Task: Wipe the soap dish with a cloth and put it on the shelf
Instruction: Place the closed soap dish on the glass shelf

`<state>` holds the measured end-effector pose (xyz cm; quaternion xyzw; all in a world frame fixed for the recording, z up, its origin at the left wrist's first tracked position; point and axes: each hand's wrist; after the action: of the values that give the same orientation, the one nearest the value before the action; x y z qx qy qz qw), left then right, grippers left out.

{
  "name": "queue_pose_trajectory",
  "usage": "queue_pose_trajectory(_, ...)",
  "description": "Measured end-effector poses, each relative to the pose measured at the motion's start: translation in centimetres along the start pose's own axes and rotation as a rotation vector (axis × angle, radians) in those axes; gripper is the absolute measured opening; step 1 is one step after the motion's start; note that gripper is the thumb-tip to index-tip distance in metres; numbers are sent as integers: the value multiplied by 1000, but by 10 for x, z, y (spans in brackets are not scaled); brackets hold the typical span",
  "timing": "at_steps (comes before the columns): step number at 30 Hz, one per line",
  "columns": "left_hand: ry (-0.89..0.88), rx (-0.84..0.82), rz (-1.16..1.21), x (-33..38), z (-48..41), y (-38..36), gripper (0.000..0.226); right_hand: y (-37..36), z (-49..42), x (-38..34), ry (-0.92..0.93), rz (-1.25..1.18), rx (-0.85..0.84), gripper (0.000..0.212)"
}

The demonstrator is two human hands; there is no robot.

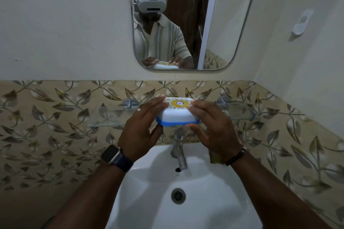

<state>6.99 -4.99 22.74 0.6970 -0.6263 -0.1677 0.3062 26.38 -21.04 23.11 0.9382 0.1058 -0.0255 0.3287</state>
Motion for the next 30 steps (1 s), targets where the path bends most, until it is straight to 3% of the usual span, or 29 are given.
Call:
queue_pose_trajectory(5,21,-95,-14,-18,-22,-25,66,-22,-11,33,-31,31,26,44)
queue_pose_trajectory(17,123,-225,-136,-42,-24,-71,51,-63,-5,70,-231,-37,-96,48)
queue_pose_trajectory(23,164,-254,-117,-37,-25,-68,64,-61,-2,67,-278,-40,-86,52)
queue_pose_trajectory(30,180,-170,-95,-4,-24,-55,67,-38,0,42,-212,26,33,60)
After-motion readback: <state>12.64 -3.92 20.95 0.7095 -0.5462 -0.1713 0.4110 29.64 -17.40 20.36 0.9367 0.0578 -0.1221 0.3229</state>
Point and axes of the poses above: each hand's wrist, its own z-axis away from the middle knuckle, its own y-axis out of the back of the hand, x = y × z, and after that the axes turned 12 degrees about -z, right-handed
